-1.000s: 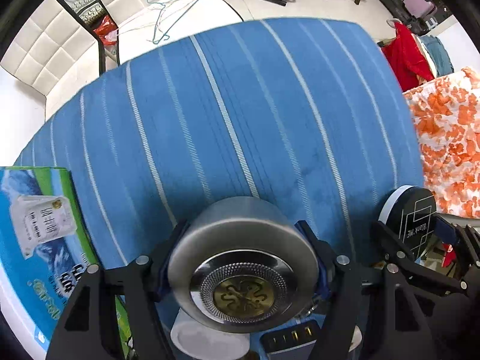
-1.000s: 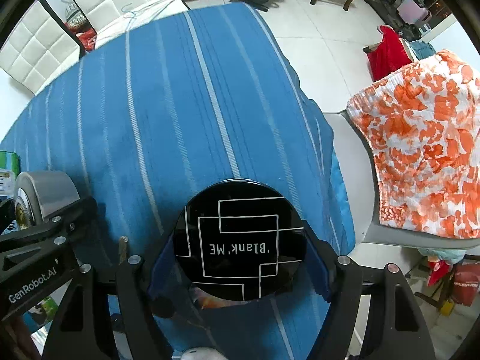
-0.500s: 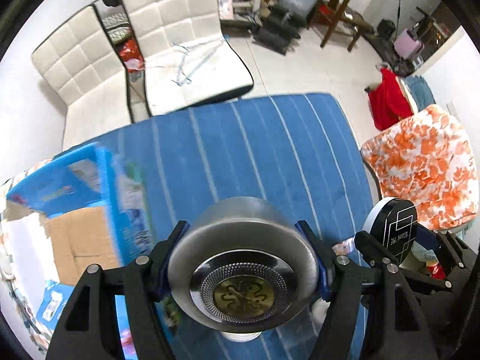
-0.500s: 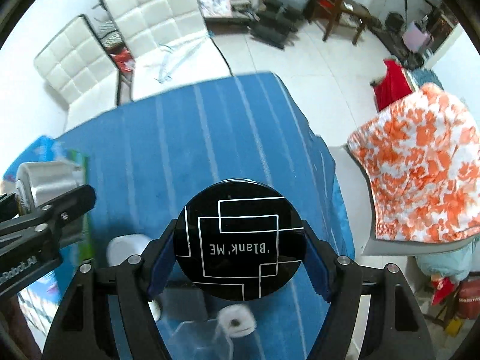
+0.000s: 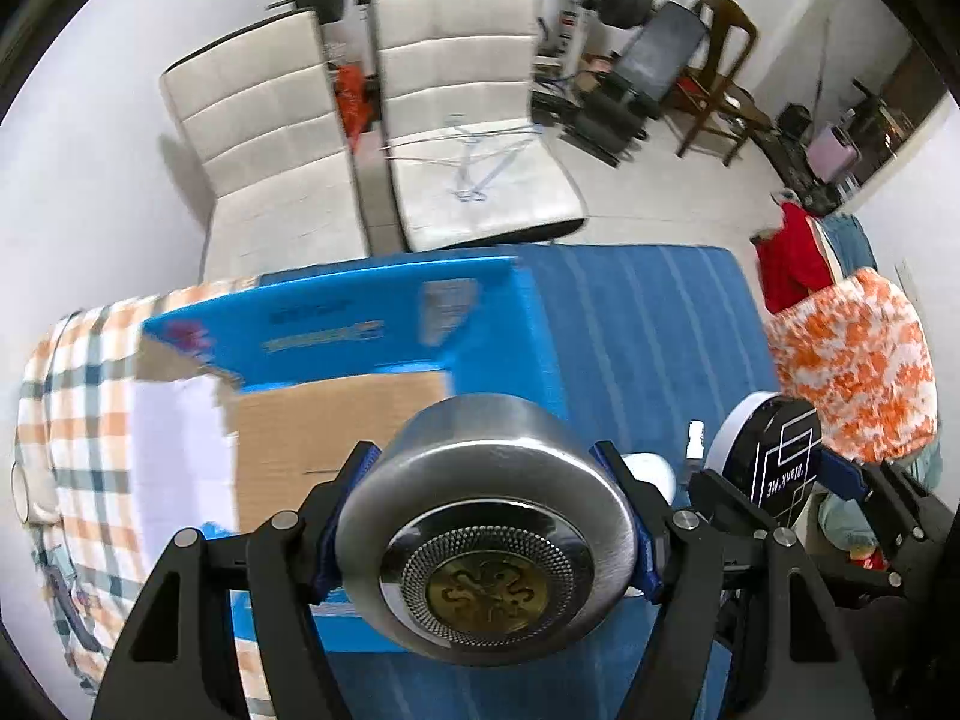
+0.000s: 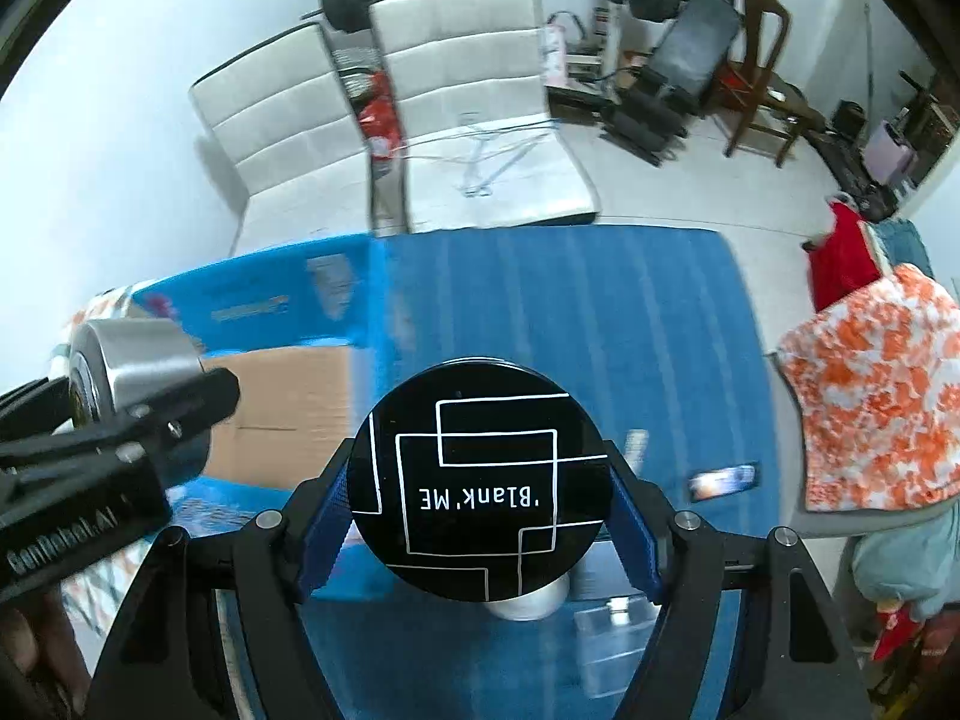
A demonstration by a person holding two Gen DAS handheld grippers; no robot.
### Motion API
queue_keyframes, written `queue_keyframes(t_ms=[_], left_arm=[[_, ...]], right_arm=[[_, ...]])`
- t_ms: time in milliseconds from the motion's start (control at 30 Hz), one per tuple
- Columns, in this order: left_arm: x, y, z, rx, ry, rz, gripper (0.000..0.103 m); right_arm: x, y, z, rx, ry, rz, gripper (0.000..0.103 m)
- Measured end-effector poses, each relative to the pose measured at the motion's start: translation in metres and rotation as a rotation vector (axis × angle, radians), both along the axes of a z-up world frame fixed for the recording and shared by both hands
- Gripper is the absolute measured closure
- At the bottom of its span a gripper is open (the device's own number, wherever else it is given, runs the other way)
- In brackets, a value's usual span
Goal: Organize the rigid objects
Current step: 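Carry both tins into the blue cardboard box and lower them onto its floor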
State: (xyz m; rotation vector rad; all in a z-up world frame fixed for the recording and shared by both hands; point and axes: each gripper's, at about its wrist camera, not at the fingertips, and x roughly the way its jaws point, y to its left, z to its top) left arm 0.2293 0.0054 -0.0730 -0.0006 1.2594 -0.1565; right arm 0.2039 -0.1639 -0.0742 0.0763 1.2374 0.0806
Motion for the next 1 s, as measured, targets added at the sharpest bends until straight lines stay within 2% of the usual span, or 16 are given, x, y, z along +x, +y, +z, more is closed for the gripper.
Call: queue_keyframes(t_ms=[200, 367, 567, 667, 700, 867, 1000], left_arm=[[0.017, 0.076, -0.026, -0.027, 0.065, 0.072, 0.034], [0.044, 0.122, -0.077, -0.080, 0.196, 0.103, 0.034], [0.077, 0.135, -0.138, -0.118, 0.301, 0.120, 0.034], [0.087, 0.136, -0.158, -0.140, 0.333, 0.120, 0.034], [0.090, 0.135, -0.164, -0.148, 0.344, 0.118, 0.034], [0.102, 0.134, -0.182, -0.179, 0.416, 0.101, 0.034], [0.107, 0.130, -0.186, -0.139, 0.414, 0.090, 0.034]], right_arm=[[0.018, 0.076, -0.024, 0.052, 0.024, 0.066, 0.026], [0.045, 0.127, -0.070, 0.051, 0.071, 0.118, 0.026], [0.078, 0.145, -0.131, 0.034, 0.131, 0.150, 0.026], [0.087, 0.157, -0.142, -0.040, 0.094, 0.191, 0.025], [0.091, 0.160, -0.145, -0.024, 0.100, 0.211, 0.026], [0.111, 0.172, -0.169, -0.035, 0.150, 0.226, 0.025], [0.121, 0.178, -0.184, -0.050, 0.180, 0.235, 0.025]])
